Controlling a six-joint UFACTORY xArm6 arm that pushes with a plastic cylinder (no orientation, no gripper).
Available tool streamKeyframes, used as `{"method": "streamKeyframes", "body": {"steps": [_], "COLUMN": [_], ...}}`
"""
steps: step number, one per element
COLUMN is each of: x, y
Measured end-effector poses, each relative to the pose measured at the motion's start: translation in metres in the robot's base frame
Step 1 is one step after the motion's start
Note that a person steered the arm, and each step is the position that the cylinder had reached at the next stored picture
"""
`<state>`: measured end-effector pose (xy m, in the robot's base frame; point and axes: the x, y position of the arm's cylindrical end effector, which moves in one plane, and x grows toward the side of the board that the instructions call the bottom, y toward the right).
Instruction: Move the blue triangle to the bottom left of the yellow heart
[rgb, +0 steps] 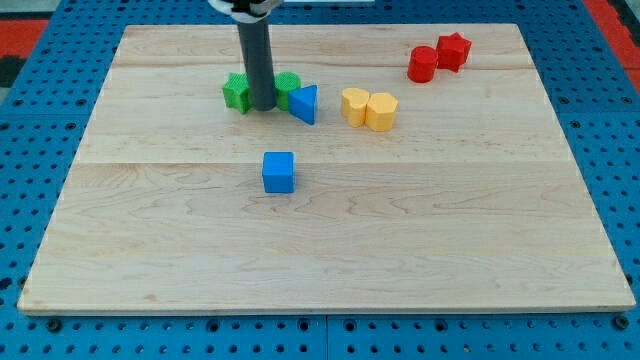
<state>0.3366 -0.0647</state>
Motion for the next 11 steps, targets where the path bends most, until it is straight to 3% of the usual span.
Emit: {"method": "streamKeyframes", "body": {"steps": [2,4,8,9,10,11], "x": [-0.05,-0.029,-0.016,-0.005,0.014,0.012], "y": [0.122,0.144,0.037,0.023,0.049,-0.005]}}
